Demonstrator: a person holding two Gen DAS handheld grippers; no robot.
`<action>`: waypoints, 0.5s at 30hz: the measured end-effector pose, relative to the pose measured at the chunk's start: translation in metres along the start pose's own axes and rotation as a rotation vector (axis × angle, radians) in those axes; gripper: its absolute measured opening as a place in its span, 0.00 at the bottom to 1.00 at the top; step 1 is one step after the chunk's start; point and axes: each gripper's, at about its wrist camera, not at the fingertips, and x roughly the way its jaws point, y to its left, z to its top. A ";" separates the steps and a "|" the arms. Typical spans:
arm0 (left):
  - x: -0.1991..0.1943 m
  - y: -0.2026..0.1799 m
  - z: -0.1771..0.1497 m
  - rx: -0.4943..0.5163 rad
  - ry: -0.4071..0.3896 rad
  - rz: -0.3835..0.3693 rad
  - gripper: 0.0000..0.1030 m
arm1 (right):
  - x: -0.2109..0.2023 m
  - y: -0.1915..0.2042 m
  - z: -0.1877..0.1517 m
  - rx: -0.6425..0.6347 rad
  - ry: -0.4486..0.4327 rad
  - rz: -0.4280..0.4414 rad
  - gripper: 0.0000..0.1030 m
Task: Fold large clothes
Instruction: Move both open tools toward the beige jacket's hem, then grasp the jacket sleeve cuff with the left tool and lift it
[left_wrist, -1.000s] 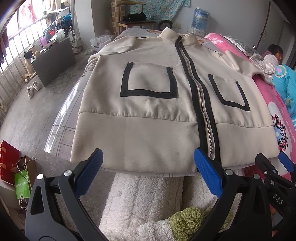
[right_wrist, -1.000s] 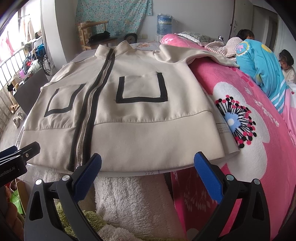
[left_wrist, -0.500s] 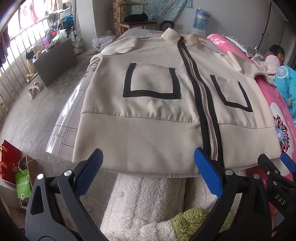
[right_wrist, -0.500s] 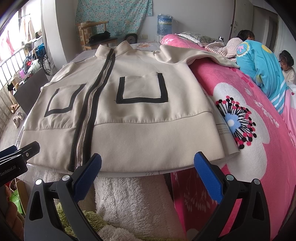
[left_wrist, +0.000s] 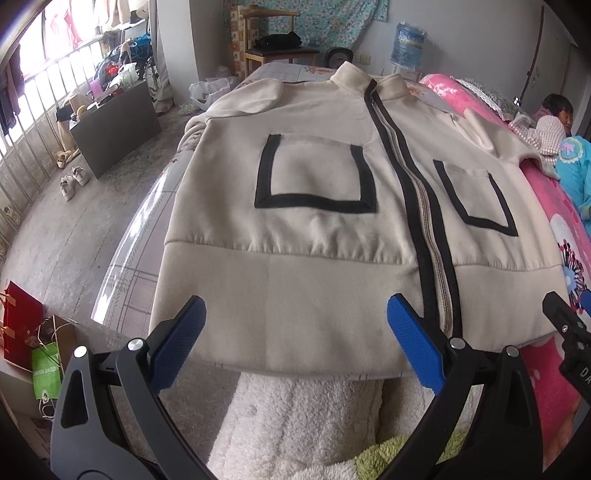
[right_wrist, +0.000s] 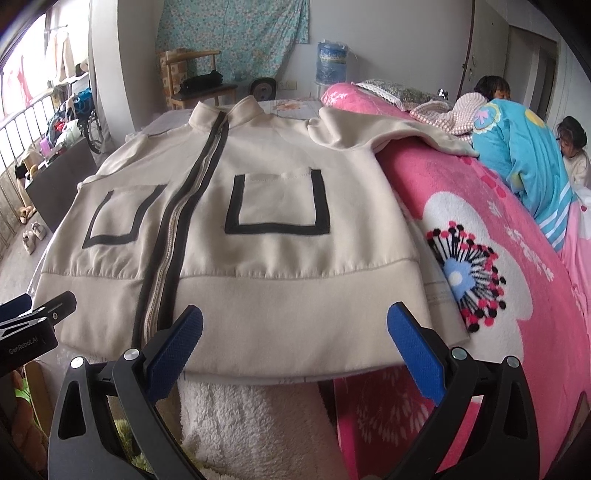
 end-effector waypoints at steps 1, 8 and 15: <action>0.000 0.001 0.002 0.001 -0.015 -0.004 0.92 | 0.001 -0.001 0.003 0.005 -0.004 0.006 0.95; 0.002 0.001 0.019 0.046 -0.118 -0.027 0.92 | 0.003 0.002 0.024 -0.069 -0.095 0.012 0.95; 0.017 0.004 0.041 0.036 -0.085 -0.222 0.92 | 0.006 0.008 0.059 -0.091 -0.186 0.125 0.95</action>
